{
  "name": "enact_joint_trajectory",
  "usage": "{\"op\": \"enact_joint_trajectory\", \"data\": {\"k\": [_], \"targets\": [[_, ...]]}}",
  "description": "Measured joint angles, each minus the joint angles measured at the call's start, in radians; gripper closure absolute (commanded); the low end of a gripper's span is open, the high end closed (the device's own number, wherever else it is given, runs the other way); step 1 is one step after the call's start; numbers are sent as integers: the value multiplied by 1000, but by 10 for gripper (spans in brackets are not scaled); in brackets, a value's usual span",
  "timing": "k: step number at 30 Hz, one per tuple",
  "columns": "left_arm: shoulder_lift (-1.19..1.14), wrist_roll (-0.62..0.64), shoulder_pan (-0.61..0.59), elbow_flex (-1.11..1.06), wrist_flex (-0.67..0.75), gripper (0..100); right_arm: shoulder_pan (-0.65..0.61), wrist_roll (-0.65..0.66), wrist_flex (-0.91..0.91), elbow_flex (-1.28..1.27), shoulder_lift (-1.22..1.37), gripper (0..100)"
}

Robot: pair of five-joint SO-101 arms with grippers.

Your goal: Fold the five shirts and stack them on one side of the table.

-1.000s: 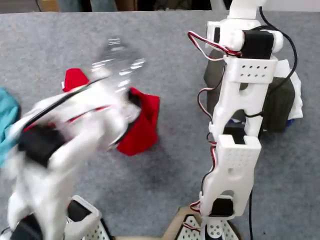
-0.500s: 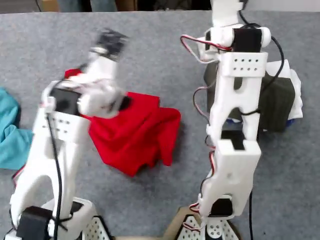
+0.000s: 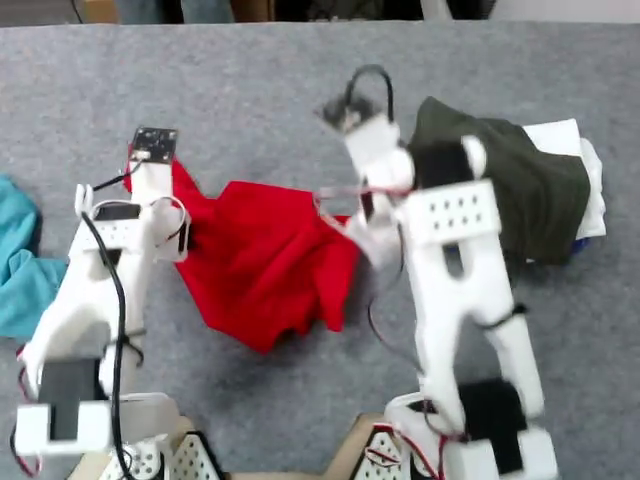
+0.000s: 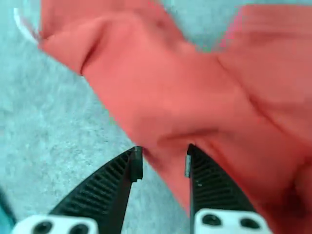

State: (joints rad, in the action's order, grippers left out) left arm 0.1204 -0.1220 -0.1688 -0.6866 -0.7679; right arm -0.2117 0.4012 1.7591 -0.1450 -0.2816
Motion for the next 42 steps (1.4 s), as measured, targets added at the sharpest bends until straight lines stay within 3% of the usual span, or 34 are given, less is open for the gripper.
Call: {"op": "enact_joint_trajectory", "data": {"k": [6,10,15,19,29,42], "targets": [[-310,141,-86,270,-18,971,-132,-37,-2,-308,-103,789],[-514,189,-132,551,-184,970,-215,-129,-58,-347,-55,789],[-718,244,-157,861,-416,970,-232,-255,-127,-341,72,789],[-810,256,-158,1005,-512,970,-232,-362,-135,-245,181,787],[-847,259,-158,1063,-545,970,-187,-390,-180,-80,462,789],[-847,259,-161,1063,-545,970,-143,-295,-180,-178,411,790]]}}
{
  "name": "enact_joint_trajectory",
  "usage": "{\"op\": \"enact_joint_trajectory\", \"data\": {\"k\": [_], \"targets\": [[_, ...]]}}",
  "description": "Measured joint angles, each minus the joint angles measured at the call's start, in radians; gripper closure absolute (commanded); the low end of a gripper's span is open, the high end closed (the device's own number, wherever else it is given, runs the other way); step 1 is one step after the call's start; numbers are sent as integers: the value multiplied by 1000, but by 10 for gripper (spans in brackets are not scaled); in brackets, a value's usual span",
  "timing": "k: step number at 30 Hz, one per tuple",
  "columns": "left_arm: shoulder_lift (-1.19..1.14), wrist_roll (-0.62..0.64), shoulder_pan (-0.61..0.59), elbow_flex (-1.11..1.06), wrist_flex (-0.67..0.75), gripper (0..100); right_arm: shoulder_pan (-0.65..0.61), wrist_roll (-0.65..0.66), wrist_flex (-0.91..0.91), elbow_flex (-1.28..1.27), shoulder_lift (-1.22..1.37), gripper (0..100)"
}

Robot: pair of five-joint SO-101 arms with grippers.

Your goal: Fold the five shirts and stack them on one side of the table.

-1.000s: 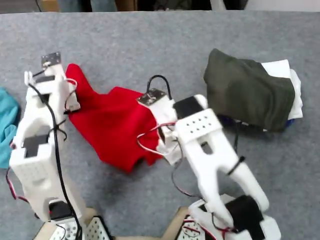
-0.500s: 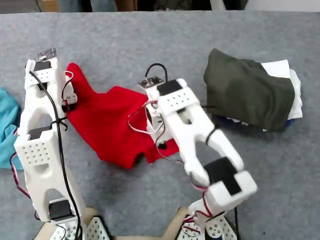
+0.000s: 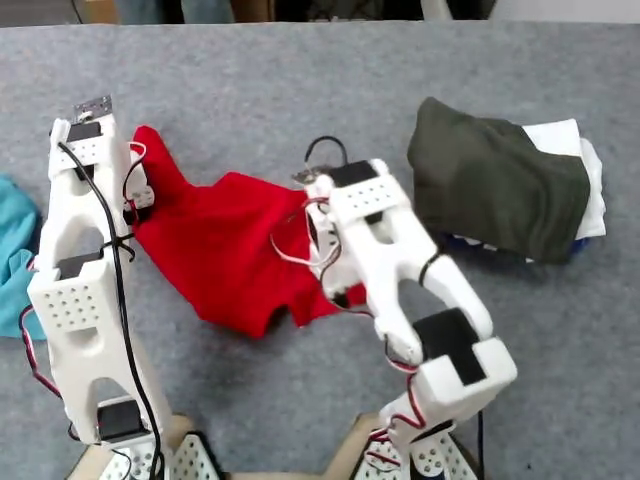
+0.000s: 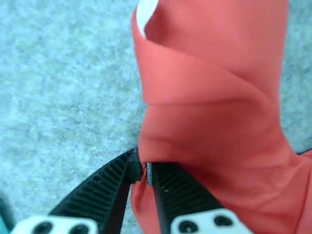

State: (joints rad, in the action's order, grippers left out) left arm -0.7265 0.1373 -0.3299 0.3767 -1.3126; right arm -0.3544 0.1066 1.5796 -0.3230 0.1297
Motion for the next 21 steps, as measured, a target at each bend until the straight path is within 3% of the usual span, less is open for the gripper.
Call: {"op": "enact_joint_trajectory", "data": {"k": [21], "targets": [[0,0,0,0,0,970,58,8,-206,-94,-26,790]]}}
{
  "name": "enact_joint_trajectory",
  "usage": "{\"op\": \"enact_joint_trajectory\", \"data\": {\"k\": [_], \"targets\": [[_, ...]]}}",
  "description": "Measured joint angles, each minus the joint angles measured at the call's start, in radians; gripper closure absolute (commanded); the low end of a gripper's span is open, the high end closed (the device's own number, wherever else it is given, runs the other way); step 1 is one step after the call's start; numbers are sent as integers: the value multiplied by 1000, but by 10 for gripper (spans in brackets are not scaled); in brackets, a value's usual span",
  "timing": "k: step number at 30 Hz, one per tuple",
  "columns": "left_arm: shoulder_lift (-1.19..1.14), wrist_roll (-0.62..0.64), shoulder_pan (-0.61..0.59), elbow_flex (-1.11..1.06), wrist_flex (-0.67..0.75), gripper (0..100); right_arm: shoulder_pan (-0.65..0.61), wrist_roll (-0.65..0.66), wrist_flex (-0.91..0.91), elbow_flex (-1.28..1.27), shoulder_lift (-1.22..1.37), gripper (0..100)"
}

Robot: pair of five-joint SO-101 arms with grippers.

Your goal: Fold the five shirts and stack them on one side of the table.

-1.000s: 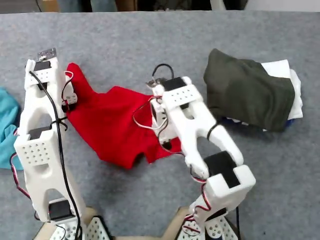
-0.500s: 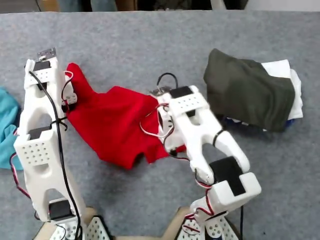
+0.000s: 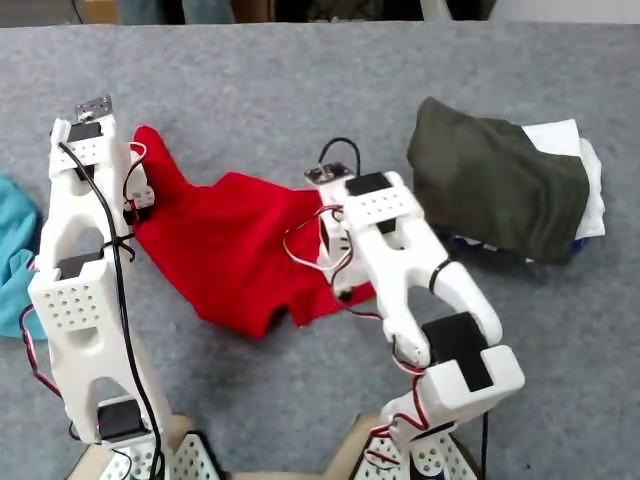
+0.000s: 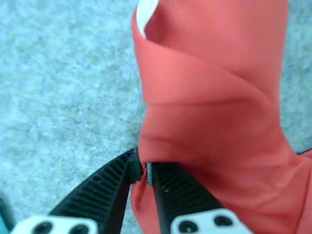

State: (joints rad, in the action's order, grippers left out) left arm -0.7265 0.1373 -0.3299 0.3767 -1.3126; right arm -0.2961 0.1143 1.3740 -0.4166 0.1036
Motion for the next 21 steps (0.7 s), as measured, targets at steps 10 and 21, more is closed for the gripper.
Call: {"op": "enact_joint_trajectory", "data": {"k": [10,21], "targets": [[0,0,0,0,0,970,28,0,-61,0,83,790],[0,0,0,0,0,970,28,-3,-101,-8,104,790]]}}
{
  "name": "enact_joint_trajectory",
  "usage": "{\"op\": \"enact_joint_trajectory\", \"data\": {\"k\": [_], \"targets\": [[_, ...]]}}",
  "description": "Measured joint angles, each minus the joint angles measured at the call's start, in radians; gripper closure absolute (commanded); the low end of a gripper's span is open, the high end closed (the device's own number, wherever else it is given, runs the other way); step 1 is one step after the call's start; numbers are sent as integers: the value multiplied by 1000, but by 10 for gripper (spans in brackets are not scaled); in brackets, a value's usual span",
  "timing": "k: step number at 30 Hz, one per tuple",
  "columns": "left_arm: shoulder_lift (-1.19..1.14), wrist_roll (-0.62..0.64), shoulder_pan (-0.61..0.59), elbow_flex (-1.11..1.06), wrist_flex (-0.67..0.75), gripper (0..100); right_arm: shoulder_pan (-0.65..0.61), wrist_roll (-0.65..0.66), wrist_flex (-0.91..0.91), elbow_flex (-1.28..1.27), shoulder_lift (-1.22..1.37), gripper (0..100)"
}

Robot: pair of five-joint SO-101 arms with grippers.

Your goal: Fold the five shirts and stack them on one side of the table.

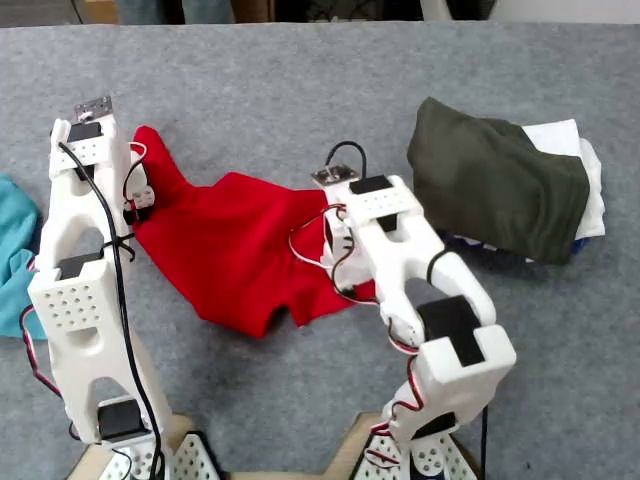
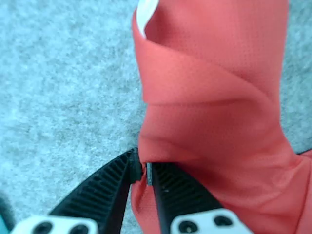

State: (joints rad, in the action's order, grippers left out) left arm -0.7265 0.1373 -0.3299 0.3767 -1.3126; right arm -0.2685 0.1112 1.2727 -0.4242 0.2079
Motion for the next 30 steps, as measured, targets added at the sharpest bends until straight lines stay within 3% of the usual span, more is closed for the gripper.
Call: {"op": "enact_joint_trajectory", "data": {"k": [9,15,22,30], "targets": [[0,0,0,0,0,970,-2,0,-77,-74,-15,796],[0,0,0,0,0,970,11,0,-89,-81,-17,986],[-2,0,0,0,0,965,17,-18,-57,-78,-32,985],[-12,-68,-38,163,-140,798,-21,-106,28,213,-238,985]]}}
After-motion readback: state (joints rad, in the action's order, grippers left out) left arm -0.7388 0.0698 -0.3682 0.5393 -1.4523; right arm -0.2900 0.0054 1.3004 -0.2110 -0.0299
